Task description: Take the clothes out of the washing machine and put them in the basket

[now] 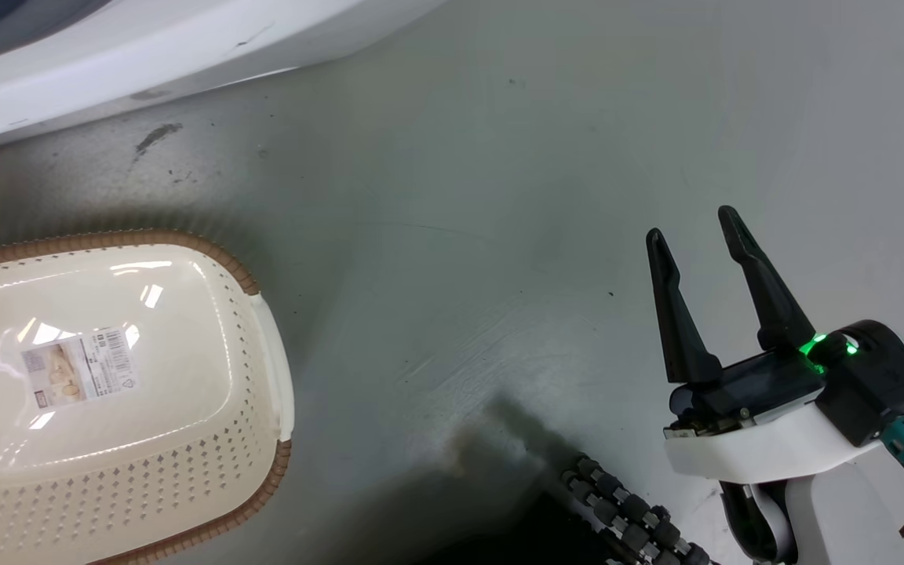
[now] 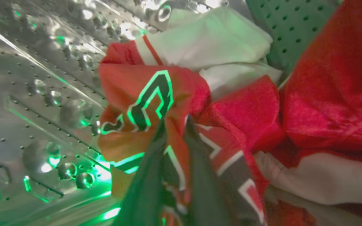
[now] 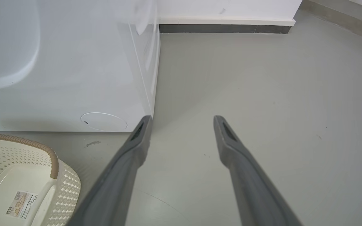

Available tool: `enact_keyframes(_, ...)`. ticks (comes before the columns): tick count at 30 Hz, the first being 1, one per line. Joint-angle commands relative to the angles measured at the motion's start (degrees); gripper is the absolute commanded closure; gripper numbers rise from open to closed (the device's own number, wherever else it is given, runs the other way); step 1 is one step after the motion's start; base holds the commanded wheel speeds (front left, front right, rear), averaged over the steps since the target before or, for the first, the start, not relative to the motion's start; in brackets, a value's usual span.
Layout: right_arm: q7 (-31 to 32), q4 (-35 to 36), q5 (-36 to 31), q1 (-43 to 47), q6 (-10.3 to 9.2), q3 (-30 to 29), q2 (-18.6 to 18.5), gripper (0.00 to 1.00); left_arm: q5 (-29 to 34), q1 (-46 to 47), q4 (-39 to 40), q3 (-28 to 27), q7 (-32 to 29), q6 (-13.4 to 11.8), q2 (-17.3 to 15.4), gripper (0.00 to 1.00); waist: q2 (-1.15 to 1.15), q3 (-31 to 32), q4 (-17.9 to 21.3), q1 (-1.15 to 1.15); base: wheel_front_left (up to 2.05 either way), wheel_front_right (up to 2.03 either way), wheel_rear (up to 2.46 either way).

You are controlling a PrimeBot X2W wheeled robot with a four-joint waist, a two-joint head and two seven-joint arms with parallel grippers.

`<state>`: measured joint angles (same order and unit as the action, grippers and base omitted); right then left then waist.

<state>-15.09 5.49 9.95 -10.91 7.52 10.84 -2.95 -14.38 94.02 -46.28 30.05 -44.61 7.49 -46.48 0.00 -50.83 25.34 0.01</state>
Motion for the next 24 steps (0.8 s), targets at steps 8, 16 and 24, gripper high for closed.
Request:
enact_keyframes(8,-0.1,-0.4,-1.5,-1.5,-0.06,-2.1,0.1,0.0,-1.4,-3.3,-0.4,0.2,10.6,-0.8,2.2,1.0,0.0,2.9,-2.8,-0.01,0.0,0.0,0.0)
enact_keyframes(16,-0.1,-1.0,-3.2,-0.9,-0.06,-4.3,0.1,0.0,-4.9,-9.5,-3.3,-1.5,26.6,-1.3,5.8,1.0,0.0,8.4,-5.8,-0.01,0.0,0.0,0.0)
enact_keyframes(24,-0.1,-1.8,-5.4,0.3,-0.06,-5.3,0.1,0.0,-9.3,-17.1,-5.7,-3.4,41.3,-1.2,11.5,1.0,0.0,14.6,-9.7,-0.01,0.0,0.0,0.0)
